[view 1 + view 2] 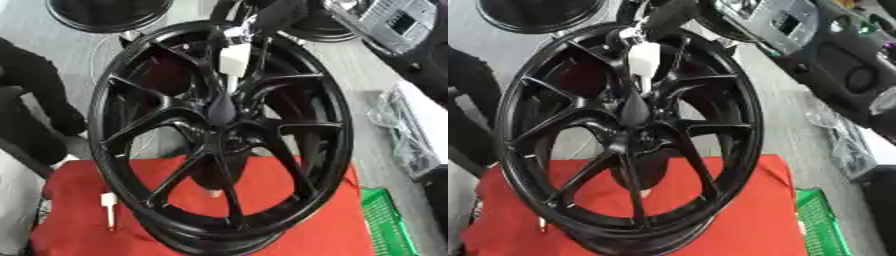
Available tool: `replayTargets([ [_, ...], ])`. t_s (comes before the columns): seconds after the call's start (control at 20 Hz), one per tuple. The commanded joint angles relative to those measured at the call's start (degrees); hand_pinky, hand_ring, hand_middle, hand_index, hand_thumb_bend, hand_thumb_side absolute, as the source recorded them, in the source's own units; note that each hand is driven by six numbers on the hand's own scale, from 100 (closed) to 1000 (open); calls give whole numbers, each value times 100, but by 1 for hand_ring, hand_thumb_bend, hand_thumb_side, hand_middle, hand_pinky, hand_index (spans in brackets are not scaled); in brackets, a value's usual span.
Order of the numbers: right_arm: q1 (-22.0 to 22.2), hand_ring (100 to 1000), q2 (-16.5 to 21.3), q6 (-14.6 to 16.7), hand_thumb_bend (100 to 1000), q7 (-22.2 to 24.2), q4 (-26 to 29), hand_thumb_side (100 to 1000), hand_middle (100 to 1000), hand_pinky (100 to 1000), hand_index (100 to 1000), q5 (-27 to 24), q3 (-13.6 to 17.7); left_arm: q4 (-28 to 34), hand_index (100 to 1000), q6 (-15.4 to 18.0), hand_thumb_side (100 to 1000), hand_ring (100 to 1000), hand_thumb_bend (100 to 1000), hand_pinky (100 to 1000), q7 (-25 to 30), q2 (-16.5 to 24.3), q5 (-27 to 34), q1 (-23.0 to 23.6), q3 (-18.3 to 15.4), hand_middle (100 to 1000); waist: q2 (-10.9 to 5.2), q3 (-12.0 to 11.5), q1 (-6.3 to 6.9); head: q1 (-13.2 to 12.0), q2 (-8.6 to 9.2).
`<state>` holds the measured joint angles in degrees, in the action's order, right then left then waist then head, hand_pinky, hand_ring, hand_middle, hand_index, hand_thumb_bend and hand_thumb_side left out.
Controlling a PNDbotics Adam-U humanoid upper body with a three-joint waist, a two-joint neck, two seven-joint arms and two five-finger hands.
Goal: Pull the pin out of the wheel hub.
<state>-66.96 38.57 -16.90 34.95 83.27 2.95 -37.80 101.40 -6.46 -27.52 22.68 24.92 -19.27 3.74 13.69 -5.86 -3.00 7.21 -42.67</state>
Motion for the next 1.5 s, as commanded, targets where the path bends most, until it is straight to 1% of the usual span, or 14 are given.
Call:
replayTargets([
  [0.05, -69, 789, 131, 49, 406, -24, 85, 576, 836, 820, 864, 128, 75, 74, 708, 1, 726, 790, 304, 631, 32, 82, 4, -100, 5, 744, -142, -8, 22, 27, 33],
  [0.2, -55, 788, 122, 82, 426, -44, 72, 543, 836, 820, 864, 216, 73, 73, 706, -4, 727, 791, 303, 631, 43, 83, 7, -103, 15, 742, -137, -11, 24, 25, 30],
  [0.35, -23, 787, 109, 78, 426, -32, 22, 536, 836, 818, 863, 308, 61, 74, 706, -8, 728, 791, 303, 631, 49, 78, 10, -108, 20, 741, -130, -20, 26, 33, 28],
  [0.6, 52, 790, 107, 58, 437, -64, -89, 521, 769, 818, 863, 477, 71, 80, 704, -9, 728, 792, 301, 631, 52, 70, 11, -122, 22, 739, -121, -32, 29, 31, 30],
  [1.0, 128, 797, 94, 126, 428, -171, -277, 513, 776, 821, 867, 720, 119, 81, 702, -18, 731, 793, 299, 632, 63, 70, 20, -125, 32, 738, -106, -36, 41, 46, 41],
  [1.5, 167, 797, 48, 218, 397, -256, -520, 522, 777, 821, 867, 809, 194, 87, 701, -24, 733, 795, 296, 632, 77, 43, 37, -151, 43, 737, -86, -78, 51, 56, 51],
])
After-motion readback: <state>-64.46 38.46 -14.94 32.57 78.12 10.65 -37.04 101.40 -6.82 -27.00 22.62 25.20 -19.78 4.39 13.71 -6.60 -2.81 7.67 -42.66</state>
